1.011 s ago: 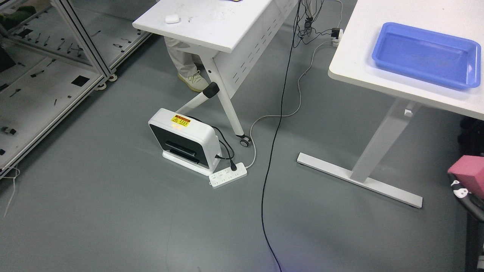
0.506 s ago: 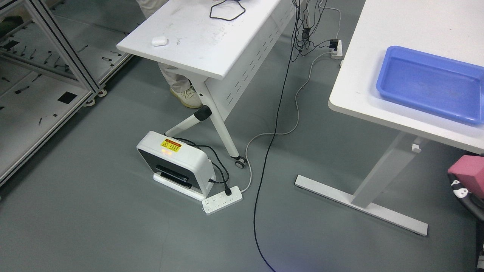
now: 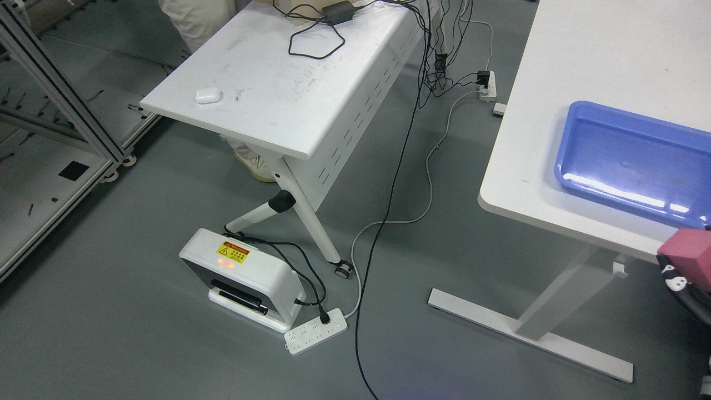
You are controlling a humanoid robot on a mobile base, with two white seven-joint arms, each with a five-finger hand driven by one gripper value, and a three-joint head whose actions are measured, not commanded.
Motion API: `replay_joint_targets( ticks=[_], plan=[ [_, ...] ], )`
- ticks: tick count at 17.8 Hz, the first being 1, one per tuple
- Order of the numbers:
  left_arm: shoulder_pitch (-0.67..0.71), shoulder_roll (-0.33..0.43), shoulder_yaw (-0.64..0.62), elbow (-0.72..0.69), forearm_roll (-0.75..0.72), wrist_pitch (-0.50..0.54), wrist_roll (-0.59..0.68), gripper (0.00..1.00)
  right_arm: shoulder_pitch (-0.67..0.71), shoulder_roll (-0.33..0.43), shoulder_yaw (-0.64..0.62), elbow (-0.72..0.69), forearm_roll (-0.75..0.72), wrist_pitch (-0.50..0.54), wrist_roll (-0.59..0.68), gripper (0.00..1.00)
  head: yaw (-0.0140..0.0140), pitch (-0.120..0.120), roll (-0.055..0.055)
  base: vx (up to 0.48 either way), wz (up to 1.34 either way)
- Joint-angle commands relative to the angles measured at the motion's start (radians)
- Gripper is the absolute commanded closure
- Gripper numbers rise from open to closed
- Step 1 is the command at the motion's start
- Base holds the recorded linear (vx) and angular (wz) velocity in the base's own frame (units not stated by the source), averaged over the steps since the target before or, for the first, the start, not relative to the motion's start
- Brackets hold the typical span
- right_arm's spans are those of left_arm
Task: Pick pink block from left shelf to tray
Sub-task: 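Turn and drive toward the blue tray holding the pink block, then lower the pink block into the blue tray with the right hand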
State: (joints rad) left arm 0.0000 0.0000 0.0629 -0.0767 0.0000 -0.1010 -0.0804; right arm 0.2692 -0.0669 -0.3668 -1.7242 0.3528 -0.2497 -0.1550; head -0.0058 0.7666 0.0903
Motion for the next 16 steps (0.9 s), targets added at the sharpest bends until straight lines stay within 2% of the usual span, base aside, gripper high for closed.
replay_joint_targets(
  ticks=[1,16],
  plan=[
    [0.009,0.017,0.000,0.000,-0.002,0.000,0.001,0.00,0.001,-0.001,0.002,0.000,0.000,0.000,0.000,0.93,0.0000,0.000,0.000,0.242,-0.08],
    [0.009,0.017,0.000,0.000,-0.002,0.000,0.001,0.00,-0.001,0.002,0.003,0.002,0.002,0.000,0.015,0.92,0.0000,0.000,0.000,0.215,-0.07]
  ],
)
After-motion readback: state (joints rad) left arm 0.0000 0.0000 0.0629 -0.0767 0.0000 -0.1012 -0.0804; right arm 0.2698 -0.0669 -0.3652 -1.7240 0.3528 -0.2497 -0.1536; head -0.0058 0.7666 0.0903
